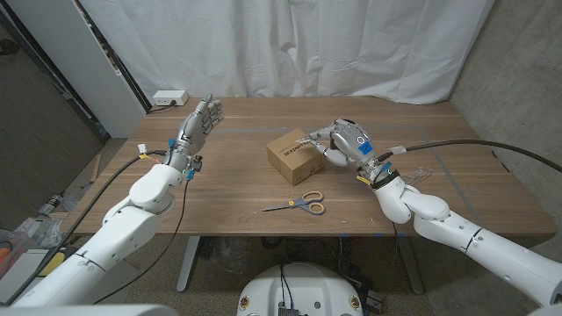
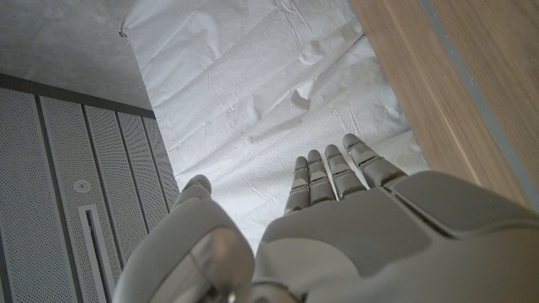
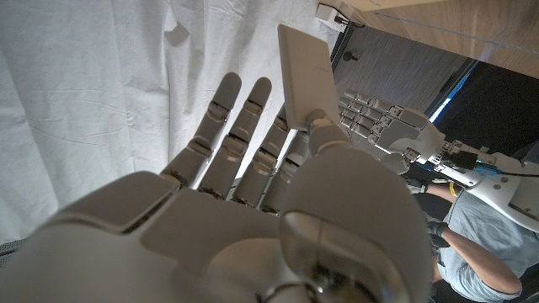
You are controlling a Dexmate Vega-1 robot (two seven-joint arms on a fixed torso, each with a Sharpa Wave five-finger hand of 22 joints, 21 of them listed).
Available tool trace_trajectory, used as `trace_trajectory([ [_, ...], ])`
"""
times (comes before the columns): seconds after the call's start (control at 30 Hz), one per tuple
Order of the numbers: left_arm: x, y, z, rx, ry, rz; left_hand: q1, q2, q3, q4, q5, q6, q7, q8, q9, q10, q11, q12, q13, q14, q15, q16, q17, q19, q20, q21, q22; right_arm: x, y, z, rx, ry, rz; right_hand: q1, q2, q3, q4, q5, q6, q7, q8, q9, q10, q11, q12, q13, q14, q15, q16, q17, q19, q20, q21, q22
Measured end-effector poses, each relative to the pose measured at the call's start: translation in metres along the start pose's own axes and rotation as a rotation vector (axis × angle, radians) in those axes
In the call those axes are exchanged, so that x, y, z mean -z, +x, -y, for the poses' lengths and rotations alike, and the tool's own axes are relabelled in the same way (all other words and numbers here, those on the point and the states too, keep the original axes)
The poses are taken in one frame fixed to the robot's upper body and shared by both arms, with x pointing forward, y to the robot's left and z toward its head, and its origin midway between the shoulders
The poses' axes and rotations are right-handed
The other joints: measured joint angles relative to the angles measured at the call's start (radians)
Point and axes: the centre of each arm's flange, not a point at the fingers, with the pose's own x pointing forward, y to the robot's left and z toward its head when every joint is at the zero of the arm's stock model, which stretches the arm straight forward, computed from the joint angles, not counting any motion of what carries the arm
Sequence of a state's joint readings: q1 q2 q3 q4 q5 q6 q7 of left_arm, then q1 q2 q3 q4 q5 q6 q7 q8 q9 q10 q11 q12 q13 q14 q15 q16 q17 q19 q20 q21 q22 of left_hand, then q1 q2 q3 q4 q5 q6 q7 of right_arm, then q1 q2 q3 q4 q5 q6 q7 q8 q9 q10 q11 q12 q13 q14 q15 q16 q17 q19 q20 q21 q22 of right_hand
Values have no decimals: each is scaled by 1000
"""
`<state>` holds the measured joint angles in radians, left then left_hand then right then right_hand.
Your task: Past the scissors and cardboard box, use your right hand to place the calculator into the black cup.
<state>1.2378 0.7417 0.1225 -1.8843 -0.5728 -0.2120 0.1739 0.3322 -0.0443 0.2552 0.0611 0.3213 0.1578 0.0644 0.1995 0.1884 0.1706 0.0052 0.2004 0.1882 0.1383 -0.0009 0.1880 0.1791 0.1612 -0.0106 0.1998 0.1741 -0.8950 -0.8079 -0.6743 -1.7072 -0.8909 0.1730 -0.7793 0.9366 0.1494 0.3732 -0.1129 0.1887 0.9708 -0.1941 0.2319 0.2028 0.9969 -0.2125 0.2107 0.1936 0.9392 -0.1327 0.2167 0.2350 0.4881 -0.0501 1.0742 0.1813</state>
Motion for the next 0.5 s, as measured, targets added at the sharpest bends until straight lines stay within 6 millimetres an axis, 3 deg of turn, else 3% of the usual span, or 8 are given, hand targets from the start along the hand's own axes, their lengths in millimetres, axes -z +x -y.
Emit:
trace_trajectory([
  [0.5,-7,-6,-5,-7,17,0,0,0,-8,0,0,0,0,0,0,0,0,0,0,0,0,0,0,0,0,0,0,10,10,14,3,-6,-20,-4,-4,4,-4,-1,1,1,0,0,0,0,0,0,7,-3,0,0,0,0,0,0],
])
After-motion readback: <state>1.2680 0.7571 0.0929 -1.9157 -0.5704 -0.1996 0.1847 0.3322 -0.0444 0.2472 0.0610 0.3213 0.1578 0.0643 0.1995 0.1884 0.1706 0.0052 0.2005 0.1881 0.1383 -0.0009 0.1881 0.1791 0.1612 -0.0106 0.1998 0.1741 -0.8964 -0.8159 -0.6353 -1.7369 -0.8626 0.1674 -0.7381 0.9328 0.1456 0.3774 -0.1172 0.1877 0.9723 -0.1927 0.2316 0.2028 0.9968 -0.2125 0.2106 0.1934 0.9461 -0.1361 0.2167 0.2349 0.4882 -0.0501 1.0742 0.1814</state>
